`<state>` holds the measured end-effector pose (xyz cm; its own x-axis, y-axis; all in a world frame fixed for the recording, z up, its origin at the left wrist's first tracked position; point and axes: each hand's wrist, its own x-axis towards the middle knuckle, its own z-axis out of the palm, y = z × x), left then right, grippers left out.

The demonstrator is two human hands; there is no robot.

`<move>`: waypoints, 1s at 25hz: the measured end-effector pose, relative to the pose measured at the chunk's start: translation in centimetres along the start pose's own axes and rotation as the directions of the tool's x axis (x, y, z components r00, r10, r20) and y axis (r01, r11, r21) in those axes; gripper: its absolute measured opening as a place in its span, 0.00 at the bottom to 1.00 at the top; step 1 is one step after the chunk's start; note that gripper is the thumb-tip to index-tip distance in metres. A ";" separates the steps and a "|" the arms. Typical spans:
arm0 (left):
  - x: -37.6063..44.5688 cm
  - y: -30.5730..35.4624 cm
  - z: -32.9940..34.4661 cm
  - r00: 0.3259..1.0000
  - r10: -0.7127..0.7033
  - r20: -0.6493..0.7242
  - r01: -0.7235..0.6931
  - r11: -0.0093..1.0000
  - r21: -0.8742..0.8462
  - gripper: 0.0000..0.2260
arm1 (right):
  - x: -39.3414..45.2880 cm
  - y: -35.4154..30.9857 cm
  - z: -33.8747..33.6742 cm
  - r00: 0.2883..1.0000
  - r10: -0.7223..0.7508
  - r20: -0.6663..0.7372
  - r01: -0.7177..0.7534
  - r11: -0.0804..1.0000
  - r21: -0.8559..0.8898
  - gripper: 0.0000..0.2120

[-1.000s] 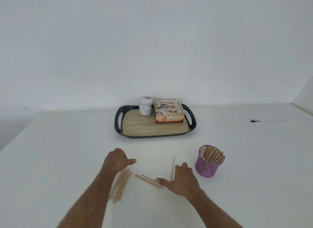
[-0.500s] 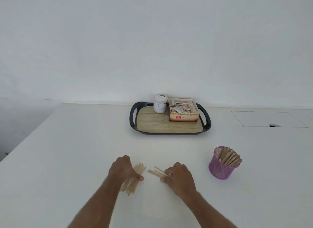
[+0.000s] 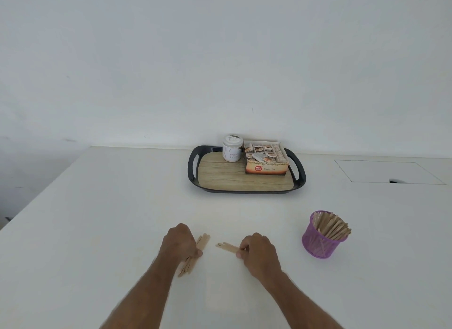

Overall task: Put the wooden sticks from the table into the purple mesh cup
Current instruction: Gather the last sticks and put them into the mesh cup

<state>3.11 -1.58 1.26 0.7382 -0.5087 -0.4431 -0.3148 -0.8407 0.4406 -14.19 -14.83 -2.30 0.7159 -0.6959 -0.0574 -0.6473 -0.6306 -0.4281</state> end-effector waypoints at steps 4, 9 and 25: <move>0.0 0.0 0.1 1.000 -0.011 0.004 0.011 1.000 0.001 0.17 | 0.4 0.0 -0.4 0.999 0.036 0.039 -0.038 0.997 0.061 0.04; 0.2 0.3 0.2 1.000 -0.023 0.000 0.023 1.000 0.015 0.17 | 0.0 0.4 0.2 0.997 -0.082 -0.003 0.082 0.993 -0.080 0.09; 0.5 0.2 0.6 0.999 -0.038 -0.004 0.038 0.999 -0.026 0.14 | 0.6 1.2 -0.5 0.998 -0.047 0.029 0.051 0.990 -0.133 0.09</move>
<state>3.08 -2.12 0.60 0.7517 -0.4756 -0.4568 -0.2708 -0.8542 0.4438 -14.63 -16.16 -2.40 0.7532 -0.6547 -0.0636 -0.6389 -0.7053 -0.3072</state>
